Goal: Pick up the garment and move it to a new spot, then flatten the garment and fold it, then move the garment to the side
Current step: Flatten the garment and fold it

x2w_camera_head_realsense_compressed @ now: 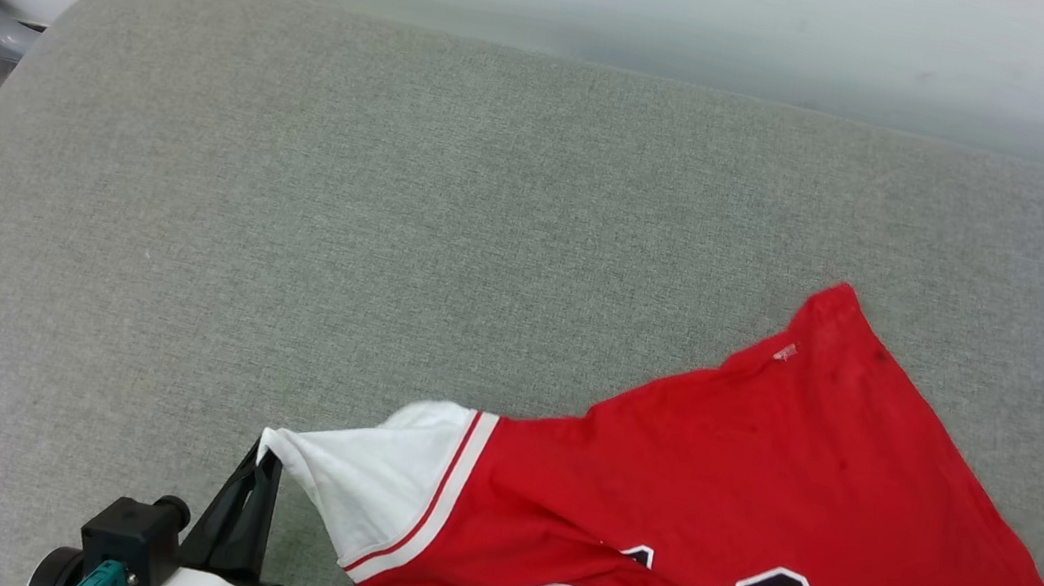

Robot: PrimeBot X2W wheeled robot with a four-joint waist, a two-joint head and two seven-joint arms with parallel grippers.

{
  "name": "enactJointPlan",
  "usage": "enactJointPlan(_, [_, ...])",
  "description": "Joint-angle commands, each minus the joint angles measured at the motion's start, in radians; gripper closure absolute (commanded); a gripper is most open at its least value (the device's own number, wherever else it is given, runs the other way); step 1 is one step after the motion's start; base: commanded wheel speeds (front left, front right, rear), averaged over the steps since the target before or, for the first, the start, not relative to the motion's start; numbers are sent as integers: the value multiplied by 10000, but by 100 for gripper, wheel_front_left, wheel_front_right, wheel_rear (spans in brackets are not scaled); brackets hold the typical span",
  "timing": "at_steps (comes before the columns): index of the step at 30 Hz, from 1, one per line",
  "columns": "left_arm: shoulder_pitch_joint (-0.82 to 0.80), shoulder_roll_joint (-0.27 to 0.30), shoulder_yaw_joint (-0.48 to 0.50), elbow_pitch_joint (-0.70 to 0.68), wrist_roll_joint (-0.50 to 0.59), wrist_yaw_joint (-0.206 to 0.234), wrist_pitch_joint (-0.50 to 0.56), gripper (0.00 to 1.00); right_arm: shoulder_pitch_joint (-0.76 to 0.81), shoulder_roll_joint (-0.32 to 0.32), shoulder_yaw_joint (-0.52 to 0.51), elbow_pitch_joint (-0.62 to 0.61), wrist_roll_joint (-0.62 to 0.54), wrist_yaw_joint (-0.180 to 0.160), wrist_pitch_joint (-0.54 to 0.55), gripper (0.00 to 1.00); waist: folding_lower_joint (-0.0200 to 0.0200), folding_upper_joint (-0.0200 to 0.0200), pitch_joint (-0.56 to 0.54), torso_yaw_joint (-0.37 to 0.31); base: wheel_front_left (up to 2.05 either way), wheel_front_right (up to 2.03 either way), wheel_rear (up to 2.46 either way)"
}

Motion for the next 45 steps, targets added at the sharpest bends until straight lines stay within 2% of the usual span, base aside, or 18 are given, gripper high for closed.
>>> enactJointPlan(1, [33,49,8,-23,-20,41,-29,100,224,136,30,51,-24,-11,95,100,1,0,8,1,0,0,0])
enactJointPlan(6, [-31,112,26,-17,-59,67,-39,100,827,754,-297,-43,-202,-10,-59,100,1,0,19,-85,0,0,0])
enactJointPlan(7, [-32,125,29,-16,-69,70,-40,100,729,872,-451,-95,-265,-10,-178,92,1,0,16,-110,0,0,0])
enactJointPlan(8, [-32,140,26,-15,-76,74,-41,100,613,961,-605,-162,-312,-10,-306,31,1,0,8,-128,0,0,0])
enactJointPlan(9, [-33,150,21,-12,-81,73,-41,100,457,1051,-829,-254,-347,-11,-463,0,1,0,-7,-139,0,0,0])
enactJointPlan(16, [-54,179,-38,-77,-75,114,-48,100,-745,1349,-2096,-1272,-536,-11,-1399,0,1,0,-30,-100,0,0,0])
enactJointPlan(21, [-241,157,-148,-148,-19,106,-48,100,-1948,1176,-2228,-2118,-634,-11,-1418,0,1,0,161,44,0,0,0])
enactJointPlan(25, [-442,101,-297,-155,48,47,-59,100,-3315,1153,-1557,-2515,-869,-10,-1001,0,1,0,421,221,0,0,0])
enactJointPlan(29, [-708,42,-423,-133,89,13,-76,100,-4920,1175,-459,-2344,-1148,-10,-321,0,1,0,730,441,0,0,0])
enactJointPlan(38, [-1218,-195,-692,-164,219,-71,-113,100,-7842,1012,1950,-607,-1540,-10,1337,0,1,0,1377,999,0,0,0])
enactJointPlan(45, [-1514,-433,-805,-168,297,-126,-150,100,-9324,1123,3204,1080,-1798,-11,1831,0,1,0,1948,1306,0,0,0])
